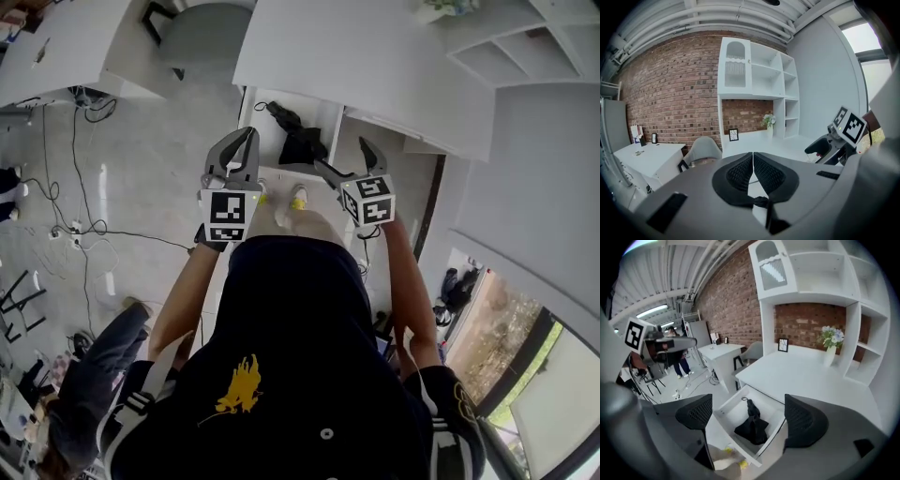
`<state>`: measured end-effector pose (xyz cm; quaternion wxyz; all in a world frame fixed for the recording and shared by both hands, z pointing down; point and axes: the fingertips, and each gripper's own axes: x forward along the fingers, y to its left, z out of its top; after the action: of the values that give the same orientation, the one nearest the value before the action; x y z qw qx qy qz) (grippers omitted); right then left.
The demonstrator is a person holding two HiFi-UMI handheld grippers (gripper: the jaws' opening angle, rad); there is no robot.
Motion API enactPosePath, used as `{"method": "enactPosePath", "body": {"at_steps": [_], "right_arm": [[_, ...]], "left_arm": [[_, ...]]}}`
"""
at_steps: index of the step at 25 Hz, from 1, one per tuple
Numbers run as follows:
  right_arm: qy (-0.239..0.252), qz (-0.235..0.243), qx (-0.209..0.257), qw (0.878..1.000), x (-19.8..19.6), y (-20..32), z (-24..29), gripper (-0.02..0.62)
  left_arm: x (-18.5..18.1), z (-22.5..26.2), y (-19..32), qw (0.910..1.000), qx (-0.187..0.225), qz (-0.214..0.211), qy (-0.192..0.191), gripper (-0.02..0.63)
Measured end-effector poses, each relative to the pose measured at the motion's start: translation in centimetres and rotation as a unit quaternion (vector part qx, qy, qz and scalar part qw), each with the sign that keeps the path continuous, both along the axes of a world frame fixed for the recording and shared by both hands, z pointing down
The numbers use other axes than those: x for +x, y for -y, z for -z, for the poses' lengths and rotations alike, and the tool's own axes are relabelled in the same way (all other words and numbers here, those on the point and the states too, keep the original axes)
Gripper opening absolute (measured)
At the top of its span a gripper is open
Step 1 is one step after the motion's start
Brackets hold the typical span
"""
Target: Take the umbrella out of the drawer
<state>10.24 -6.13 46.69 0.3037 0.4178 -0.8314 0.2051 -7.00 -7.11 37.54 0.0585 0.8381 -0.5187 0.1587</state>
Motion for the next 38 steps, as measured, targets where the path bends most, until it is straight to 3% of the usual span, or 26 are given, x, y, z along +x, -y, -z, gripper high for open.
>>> {"method": "enactPosePath", "body": {"at_steps": [10, 16, 24, 30, 35, 38], "right_arm": [[-0.075, 0.053, -0.086, 0.992, -1.3, 3.3, -10.9, 0.479], [-0.079, 0.077, -0.162, 0.981, -1.5, 4.2, -17.6, 0.479], [-0.144, 0.096, -0.239, 0.955, -1.1, 3.7, -25.0, 0.479], [-0.146, 0.09, -0.255, 0.952, -3.0, 3.9, -28.7, 0.479], [-0.158, 0.078, -0.266, 0.948, -3.4, 3.8, -31.3, 0.479], [-0.174, 0.099, -0.274, 0.941, -3.7, 3.5, -32.8, 0.479]], "left_arm": [[-1.6, -0.3, -0.9, 0.9996, 0.001, 0.027, -0.007, 0.021], [-3.5, -0.2, -1.5, 0.9976, 0.002, 0.069, -0.005, 0.021], [-5.2, -2.4, -2.1, 0.9951, -0.022, 0.095, -0.016, 0.021], [-4.4, -5.2, -0.6, 0.9957, -0.036, 0.08, -0.029, 0.021], [-3.7, -5.8, 0.7, 0.9919, -0.035, 0.1, -0.07, 0.021], [-3.7, -6.6, 1.1, 0.9899, -0.044, 0.106, -0.083, 0.021]]}}
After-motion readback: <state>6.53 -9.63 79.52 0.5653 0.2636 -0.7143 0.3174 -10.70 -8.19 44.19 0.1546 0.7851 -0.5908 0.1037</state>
